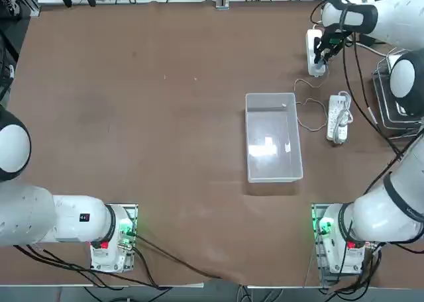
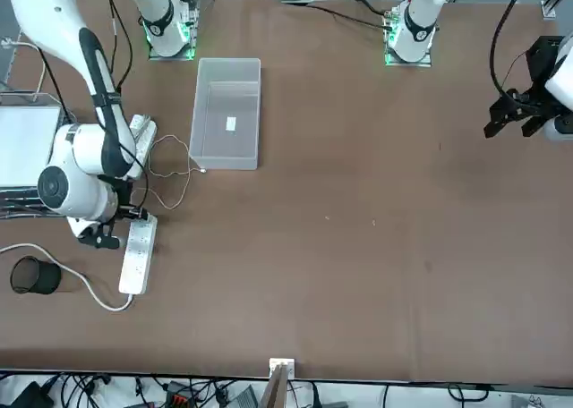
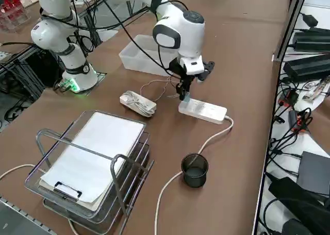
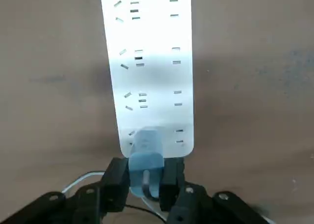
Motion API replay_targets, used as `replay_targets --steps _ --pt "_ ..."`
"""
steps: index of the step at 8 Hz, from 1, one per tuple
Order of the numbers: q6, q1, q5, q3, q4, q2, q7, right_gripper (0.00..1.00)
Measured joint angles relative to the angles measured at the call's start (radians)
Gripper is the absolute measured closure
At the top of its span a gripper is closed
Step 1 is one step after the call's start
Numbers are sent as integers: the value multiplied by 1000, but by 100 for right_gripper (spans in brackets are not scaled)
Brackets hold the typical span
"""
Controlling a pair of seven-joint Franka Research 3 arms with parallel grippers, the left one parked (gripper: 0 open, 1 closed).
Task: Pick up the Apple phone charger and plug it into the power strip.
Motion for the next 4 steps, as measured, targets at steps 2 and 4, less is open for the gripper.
replay_targets --steps 2,4 --pt "4 0 0 2 0 0 0 65" --pt "12 0 0 3 0 1 0 65"
